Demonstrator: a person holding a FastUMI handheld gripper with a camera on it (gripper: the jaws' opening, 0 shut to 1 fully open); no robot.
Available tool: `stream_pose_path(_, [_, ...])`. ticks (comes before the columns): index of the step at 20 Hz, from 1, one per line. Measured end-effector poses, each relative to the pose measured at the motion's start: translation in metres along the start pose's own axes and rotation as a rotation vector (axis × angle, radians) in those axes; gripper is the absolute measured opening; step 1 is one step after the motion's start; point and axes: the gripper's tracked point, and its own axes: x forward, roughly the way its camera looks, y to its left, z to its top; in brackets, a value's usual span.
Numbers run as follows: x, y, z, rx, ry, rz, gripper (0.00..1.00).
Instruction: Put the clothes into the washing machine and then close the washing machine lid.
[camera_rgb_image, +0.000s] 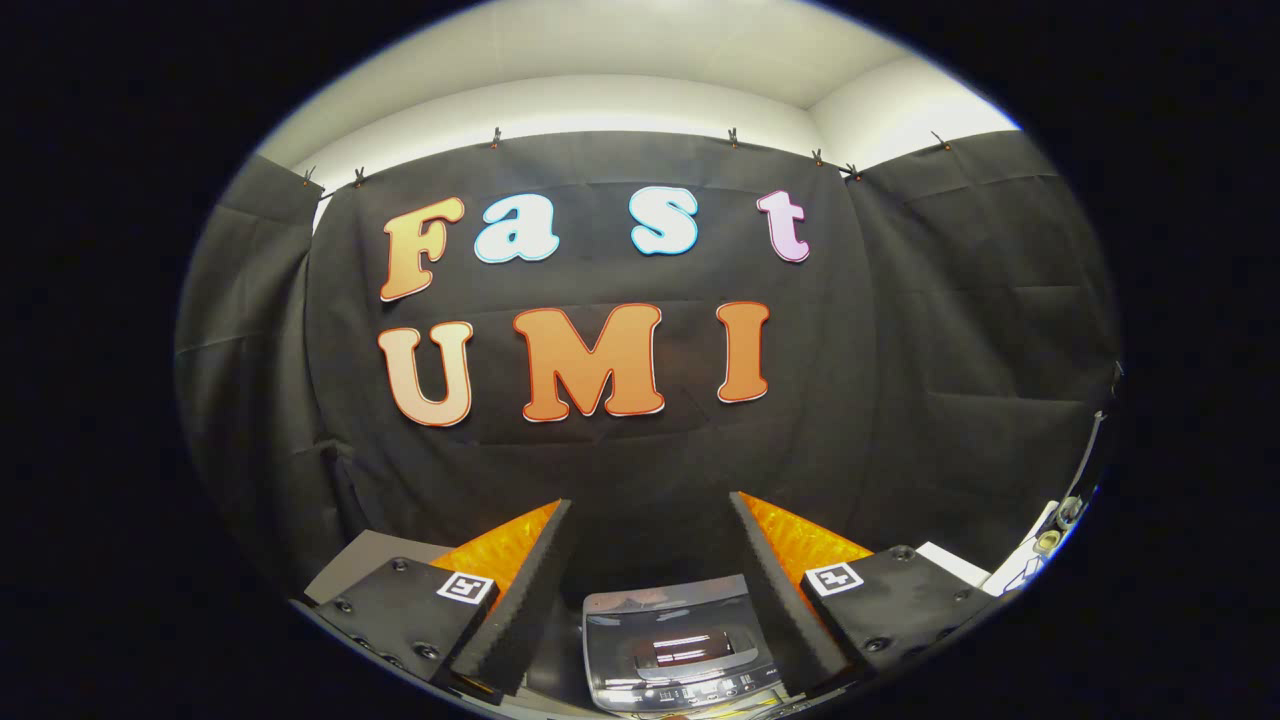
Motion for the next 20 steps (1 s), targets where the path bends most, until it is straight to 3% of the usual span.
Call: stream_pose_path(20, [-0.007,0.015,0.027,-0.018,-0.048,0.02,0.98])
